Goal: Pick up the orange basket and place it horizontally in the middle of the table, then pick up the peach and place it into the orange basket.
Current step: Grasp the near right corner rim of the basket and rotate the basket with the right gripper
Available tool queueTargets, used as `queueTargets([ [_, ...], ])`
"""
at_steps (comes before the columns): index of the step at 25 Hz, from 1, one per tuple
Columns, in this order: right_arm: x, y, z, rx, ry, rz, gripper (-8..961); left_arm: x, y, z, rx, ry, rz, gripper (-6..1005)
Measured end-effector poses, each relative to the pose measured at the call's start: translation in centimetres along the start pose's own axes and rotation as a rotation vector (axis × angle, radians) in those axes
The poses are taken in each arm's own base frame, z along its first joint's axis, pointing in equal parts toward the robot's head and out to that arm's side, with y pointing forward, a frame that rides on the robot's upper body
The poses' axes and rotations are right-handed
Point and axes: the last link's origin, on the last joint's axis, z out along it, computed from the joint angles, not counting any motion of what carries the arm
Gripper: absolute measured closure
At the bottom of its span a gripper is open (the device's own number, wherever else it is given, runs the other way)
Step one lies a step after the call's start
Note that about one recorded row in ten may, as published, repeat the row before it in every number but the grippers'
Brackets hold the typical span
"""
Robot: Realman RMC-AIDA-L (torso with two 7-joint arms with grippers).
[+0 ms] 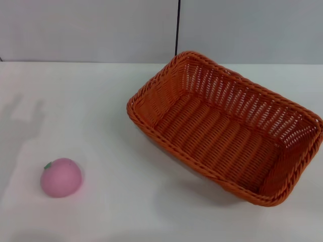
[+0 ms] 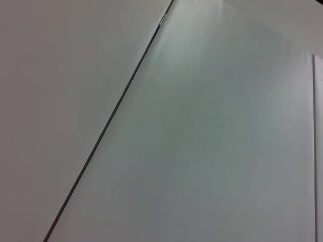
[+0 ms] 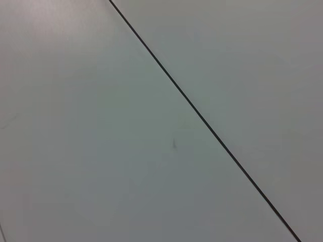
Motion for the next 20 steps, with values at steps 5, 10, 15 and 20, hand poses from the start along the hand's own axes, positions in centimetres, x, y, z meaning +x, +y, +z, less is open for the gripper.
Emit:
queueTargets([
  [5,0.0,0.0,0.0,0.0,0.0,0.0,489,0.0,-0.01,0.02,-0.003,-0.002,0.0,383],
  [10,-0.01,0.0,0.0,0.0,0.0,-0.001,488,-0.05,0.05,0.1,-0.016,-0.01,-0.001,456],
  [15,-0.04,0.1,0.01,-0.007,-0.001,-0.001,489,-0.08,0.09,0.14,-0.02,-0.012,0.002,503],
  [20,-0.47,-0.01,0.42,-0.017,0.024,-0.016,488,-0.4,0.45,0.38,-0.04,-0.02,-0.004,497],
])
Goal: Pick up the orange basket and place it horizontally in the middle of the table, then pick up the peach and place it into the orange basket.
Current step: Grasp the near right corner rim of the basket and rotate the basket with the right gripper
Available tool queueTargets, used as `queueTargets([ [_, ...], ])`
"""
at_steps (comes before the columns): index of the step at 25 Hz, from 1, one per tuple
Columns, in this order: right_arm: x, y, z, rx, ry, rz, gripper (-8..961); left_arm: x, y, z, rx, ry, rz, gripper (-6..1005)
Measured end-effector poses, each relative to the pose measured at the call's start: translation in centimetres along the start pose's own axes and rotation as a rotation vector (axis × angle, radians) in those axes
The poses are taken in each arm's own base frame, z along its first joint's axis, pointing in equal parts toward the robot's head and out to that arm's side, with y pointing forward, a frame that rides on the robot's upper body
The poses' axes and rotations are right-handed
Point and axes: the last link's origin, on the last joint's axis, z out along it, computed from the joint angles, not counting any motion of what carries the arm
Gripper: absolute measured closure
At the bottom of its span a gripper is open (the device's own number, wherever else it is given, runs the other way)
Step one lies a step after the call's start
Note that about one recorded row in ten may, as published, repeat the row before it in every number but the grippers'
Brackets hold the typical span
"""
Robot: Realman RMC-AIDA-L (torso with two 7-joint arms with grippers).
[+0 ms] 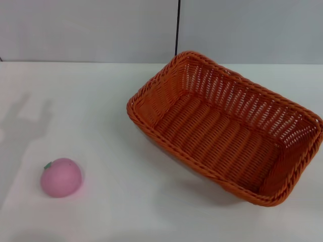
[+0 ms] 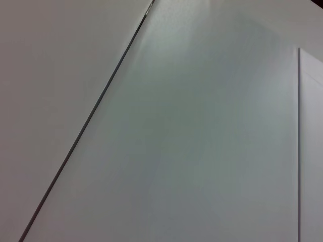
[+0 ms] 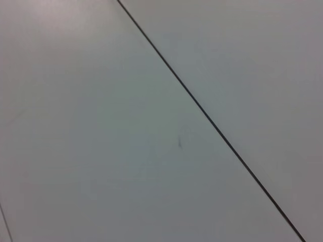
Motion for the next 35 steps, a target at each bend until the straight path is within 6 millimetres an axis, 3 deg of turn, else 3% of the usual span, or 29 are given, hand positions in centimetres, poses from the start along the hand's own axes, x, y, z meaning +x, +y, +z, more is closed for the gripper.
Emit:
queueTargets([
  [4,-0.3,-0.2,0.7,-0.007,0.047,0.011,472,-0.2,0.1,0.2,0.003,0.003,-0.003,492],
  [10,-1.6,-0.4,2.7,-0.045,0.192,0.016,447,-0.2,0.1,0.3,0.002,0.005,-0.007,260],
  [13,-2.5,-0.2,4.4,-0.071,0.319,0.012,435,-0.3,0.1,0.4,0.004,0.007,-0.008,219],
  [18,-3.6,1.0,8.9,-0.118,0.587,-0.033,415,-0.3,0.1,0.5,0.003,0.009,-0.009,191],
  [20,-3.5,1.3,9.8,-0.121,0.644,-0.044,378,-0.4,0.2,0.5,0.003,0.009,-0.009,191],
  [21,-3.2,1.5,11.3,-0.115,0.744,-0.06,359,-0.4,0.2,0.5,0.003,0.008,-0.009,191],
  [25,-2.7,2.0,13.5,-0.12,0.855,-0.078,353,-0.4,0.2,0.5,0.004,0.006,-0.01,191],
  [27,-2.1,2.6,14.7,-0.15,0.919,-0.092,350,-0.4,0.2,0.4,0.008,0.005,-0.009,192],
  [31,-0.1,3.8,17.0,-0.169,1.136,-0.131,255,-0.5,0.1,-0.1,0.02,-0.01,-0.007,192],
  [35,1.4,4.3,18.2,-0.162,1.276,-0.176,257,-0.7,0.0,-0.1,0.025,-0.021,-0.007,192],
])
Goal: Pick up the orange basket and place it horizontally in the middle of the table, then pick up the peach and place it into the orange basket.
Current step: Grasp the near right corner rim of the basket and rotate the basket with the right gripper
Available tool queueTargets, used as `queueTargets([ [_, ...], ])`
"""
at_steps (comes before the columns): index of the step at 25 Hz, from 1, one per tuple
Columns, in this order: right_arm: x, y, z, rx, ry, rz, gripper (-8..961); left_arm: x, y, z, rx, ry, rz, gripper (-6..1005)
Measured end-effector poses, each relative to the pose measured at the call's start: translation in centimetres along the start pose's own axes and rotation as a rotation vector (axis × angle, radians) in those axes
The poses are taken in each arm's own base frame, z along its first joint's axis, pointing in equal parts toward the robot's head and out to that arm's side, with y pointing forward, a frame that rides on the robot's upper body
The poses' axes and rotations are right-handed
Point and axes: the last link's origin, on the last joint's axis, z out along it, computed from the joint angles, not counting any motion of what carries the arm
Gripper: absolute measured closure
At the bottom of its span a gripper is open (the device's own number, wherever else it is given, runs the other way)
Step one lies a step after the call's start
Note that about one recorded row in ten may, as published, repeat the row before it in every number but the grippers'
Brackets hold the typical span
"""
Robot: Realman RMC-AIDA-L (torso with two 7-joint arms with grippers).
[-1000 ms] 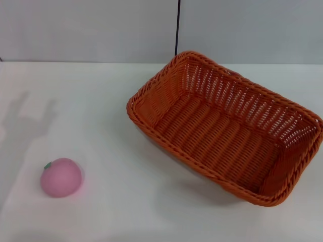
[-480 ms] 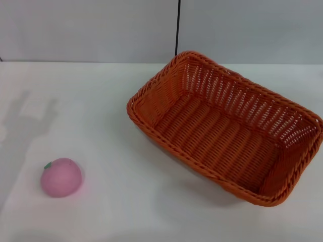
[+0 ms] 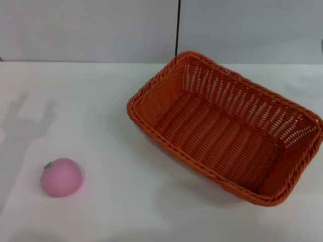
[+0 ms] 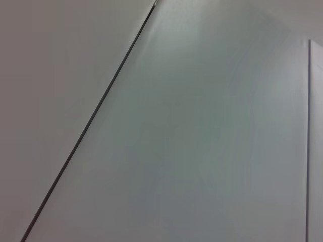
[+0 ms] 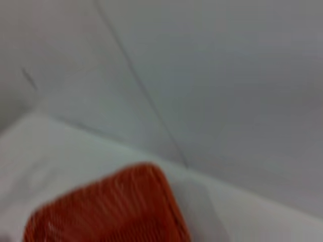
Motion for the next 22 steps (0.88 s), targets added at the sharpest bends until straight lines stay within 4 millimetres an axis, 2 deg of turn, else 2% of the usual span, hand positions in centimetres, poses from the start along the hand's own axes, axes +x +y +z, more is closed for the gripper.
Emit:
queueTargets([
  [4,-0.4,0.8,2.4,0.007,0.14,-0.064,258,-0.2,0.0,0.1,0.002,-0.011,-0.003,192],
  [5,-0.4,0.8,2.4,0.007,0.14,-0.064,259,-0.2,0.0,0.1,0.002,-0.011,-0.003,192],
  [11,0.7,1.5,5.5,0.035,0.261,-0.103,264,-0.4,0.0,0.0,0.007,-0.018,-0.008,192],
  [22,2.3,1.9,8.4,0.022,0.349,-0.107,276,-0.4,0.0,0.1,0.005,-0.018,-0.011,193],
])
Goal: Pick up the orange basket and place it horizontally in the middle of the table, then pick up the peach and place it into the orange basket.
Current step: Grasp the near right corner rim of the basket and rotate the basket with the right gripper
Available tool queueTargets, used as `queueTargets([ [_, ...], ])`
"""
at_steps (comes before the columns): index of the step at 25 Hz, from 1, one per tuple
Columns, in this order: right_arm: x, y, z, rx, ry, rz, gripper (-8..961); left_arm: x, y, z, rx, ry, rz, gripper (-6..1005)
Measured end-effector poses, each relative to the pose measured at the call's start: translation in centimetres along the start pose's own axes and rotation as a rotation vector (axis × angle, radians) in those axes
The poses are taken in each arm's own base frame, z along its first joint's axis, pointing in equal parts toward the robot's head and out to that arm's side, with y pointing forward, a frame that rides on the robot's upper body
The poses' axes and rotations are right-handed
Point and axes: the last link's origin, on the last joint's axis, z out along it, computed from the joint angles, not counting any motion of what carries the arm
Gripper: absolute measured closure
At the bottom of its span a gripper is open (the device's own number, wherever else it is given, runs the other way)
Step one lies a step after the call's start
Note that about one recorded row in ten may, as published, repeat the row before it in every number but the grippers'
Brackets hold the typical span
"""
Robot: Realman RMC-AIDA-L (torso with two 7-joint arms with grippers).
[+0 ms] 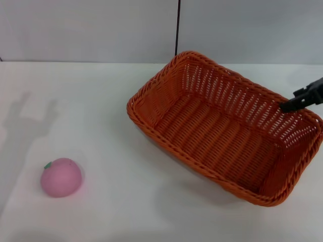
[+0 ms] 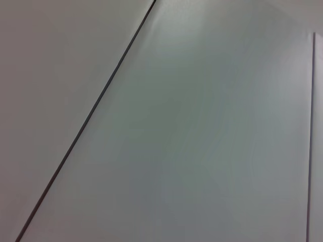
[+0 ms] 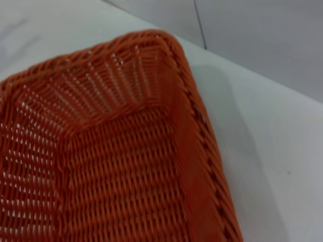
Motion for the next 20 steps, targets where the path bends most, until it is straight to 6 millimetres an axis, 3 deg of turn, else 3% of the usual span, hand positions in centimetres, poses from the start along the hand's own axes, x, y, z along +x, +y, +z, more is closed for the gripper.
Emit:
queueTargets([
  [10,0.5,0.0,1.6,-0.002,0.048,0.001,288,0.0,0.0,-0.1,0.002,-0.001,0.0,193],
  [20,0.9,0.0,1.9,-0.003,0.056,-0.008,483,0.1,0.0,-0.2,0.004,-0.001,0.001,194],
])
